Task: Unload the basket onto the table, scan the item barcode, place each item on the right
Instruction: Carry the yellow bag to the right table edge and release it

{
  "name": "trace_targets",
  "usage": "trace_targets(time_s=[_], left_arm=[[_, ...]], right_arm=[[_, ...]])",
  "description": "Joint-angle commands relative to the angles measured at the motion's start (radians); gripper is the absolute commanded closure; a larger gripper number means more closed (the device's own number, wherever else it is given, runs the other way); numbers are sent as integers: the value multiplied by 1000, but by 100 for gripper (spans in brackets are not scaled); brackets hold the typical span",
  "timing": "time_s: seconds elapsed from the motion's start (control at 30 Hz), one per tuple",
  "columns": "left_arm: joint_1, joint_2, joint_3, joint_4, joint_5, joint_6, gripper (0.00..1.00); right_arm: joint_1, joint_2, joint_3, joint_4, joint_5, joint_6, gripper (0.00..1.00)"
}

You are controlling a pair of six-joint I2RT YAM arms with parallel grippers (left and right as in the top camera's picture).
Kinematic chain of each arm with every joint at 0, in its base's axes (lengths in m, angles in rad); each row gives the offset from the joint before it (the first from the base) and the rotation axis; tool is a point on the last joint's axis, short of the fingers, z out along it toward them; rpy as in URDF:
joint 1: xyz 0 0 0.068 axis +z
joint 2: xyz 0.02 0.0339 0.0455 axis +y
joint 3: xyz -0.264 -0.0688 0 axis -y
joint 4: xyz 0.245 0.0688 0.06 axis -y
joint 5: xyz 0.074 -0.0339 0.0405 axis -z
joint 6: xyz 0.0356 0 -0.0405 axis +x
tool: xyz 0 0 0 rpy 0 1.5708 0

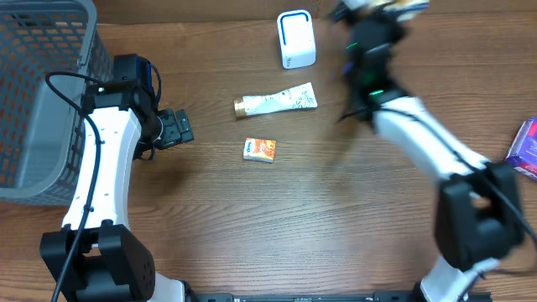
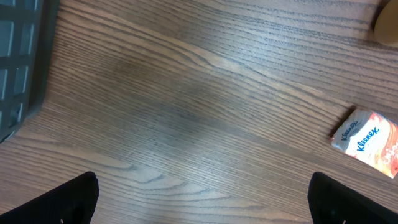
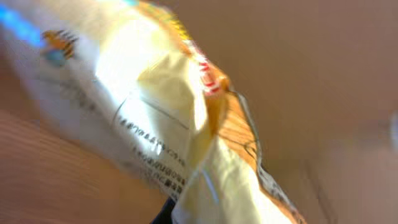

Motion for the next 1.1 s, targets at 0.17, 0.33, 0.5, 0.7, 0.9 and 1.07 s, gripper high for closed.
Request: trace_targets(time_s=[0.17,0.33,0.5,0.7,0.9,1.07], left_arm=[[-1,-24,16,1,-9,4,0],[-1,-24,16,1,-9,4,0],[-1,-24,16,1,-9,5,0],[-1,-24,16,1,-9,4,0],[-1,-24,16,1,-9,4,0],[-1,-24,16,1,-9,5,0]], right_arm=[[-349,-81,5,-674,100,870,96],[-615,-72,-5,-978,-336,1250,96],[-870,-71,-29,-1013,-694,1308,91],[-991,-73,-17,-1008,-891,1307,0],[-980,-179,179,-1149,-1160,1309,0],[-862,-389,291,-1270,-1172,1413,0]])
